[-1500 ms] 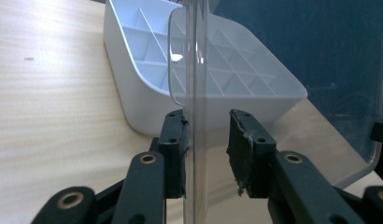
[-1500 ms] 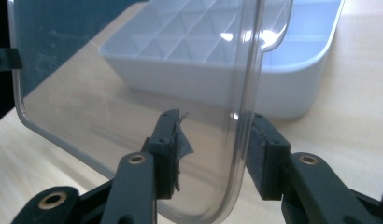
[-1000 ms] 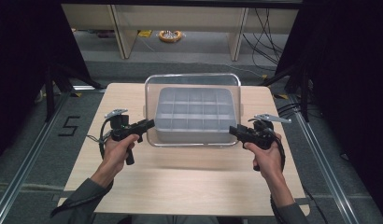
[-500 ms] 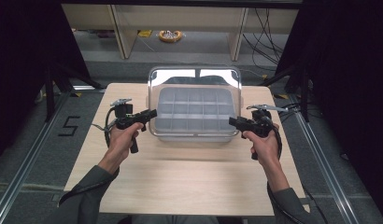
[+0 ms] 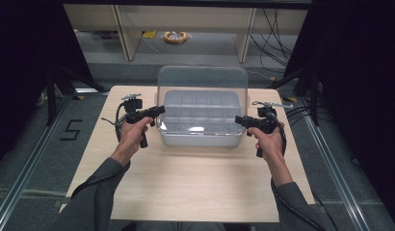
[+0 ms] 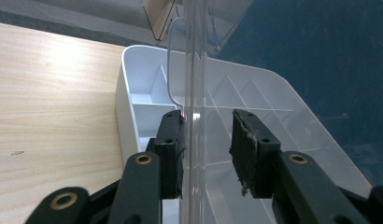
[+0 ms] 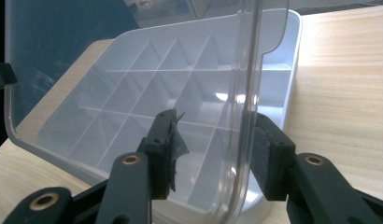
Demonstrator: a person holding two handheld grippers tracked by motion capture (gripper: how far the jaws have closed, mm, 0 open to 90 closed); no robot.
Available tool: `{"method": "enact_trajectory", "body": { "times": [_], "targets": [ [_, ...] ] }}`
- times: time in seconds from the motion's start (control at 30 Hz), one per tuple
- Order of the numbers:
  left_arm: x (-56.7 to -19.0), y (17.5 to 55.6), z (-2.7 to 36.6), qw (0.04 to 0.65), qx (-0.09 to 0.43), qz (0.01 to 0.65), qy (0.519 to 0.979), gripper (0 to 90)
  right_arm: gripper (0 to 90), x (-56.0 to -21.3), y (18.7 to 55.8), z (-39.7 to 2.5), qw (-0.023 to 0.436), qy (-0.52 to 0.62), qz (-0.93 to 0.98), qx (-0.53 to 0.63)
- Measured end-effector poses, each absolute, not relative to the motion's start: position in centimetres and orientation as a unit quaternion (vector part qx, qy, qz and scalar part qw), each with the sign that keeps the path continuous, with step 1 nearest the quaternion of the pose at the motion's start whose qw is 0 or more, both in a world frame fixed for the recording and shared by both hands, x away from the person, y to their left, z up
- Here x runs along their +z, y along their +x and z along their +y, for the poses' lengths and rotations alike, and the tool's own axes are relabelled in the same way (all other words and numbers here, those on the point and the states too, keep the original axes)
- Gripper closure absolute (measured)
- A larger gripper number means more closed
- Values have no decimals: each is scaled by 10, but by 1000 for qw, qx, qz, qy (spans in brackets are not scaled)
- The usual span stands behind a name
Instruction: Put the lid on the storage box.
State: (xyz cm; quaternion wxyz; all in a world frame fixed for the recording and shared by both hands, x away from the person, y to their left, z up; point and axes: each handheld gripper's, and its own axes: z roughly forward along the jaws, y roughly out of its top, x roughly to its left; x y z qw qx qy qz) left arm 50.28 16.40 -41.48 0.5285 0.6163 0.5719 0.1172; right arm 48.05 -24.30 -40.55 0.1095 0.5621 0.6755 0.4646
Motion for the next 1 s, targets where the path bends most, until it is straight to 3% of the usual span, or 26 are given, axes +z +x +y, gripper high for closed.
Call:
{"method": "enact_trajectory", "body": {
  "times": [0.63,0.7,1.0],
  "targets": [
    [-433,514,158,508,108,589,619,628,558,-425,491,-246,99,575,672,455],
    [-434,516,159,508,109,591,617,626,557,-424,491,-243,81,596,658,453],
    [-446,523,158,499,107,601,615,605,525,-434,499,-243,92,584,668,451]
  ]
}}
